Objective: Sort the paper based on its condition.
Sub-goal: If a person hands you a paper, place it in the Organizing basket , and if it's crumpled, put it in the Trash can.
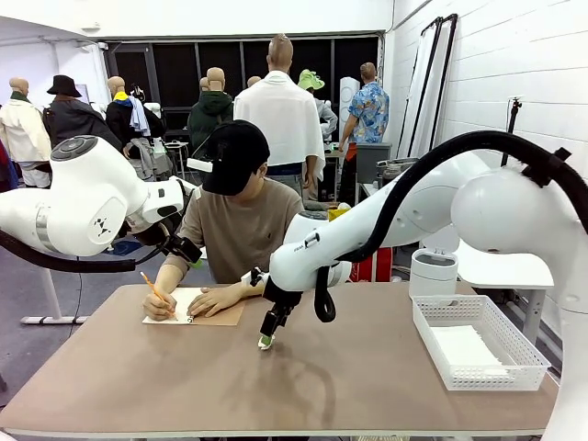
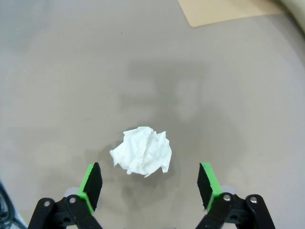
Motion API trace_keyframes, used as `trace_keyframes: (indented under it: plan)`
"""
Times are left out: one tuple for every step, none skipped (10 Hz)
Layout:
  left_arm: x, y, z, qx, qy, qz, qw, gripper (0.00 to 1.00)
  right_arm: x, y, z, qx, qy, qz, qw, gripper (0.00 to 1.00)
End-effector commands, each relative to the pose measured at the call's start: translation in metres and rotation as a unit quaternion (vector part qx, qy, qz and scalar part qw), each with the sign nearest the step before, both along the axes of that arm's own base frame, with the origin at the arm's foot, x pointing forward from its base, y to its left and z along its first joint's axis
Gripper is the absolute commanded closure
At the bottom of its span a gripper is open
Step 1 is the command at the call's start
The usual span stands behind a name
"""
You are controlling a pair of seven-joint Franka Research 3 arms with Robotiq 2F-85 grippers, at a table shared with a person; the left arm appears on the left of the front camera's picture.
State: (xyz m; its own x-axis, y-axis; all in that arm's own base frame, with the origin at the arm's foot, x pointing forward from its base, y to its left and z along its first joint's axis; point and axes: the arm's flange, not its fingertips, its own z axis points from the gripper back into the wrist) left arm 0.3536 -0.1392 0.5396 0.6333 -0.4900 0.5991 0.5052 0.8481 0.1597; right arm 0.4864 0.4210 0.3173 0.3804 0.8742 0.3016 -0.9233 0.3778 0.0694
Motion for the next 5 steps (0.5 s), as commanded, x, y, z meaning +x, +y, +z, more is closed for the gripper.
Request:
trace_keyframes:
  plan:
    - [-0.0001,0.0016,-0.0006,-0.001,0.001,0.000,1.000,0.00,0.0073,0.0093,-0.0061,-0.011,0.000,-0.003,1.000,0.00]
    - [-0.0001,0.0016,-0.0006,-0.001,0.001,0.000,1.000,0.00,0.0086,0.0106,-0.0097,-0.015,0.003,-0.001,1.000,0.00]
    - [-0.0001,0.0016,-0.0006,-0.001,0.001,0.000,1.000,0.00,0.0093,0.0123,-0.0109,-0.015,0.005,0.000,1.000,0.00]
    - [-0.0001,0.0016,-0.0006,-0.001,0.001,0.000,1.000,0.00,0.0094,0.0148,-0.0120,-0.017,0.007,0.003,1.000,0.00]
    - [-0.0001,0.0016,-0.0006,-0.001,0.001,0.000,1.000,0.00,0.0107,0.0165,-0.0125,-0.018,0.007,0.005,1.000,0.00]
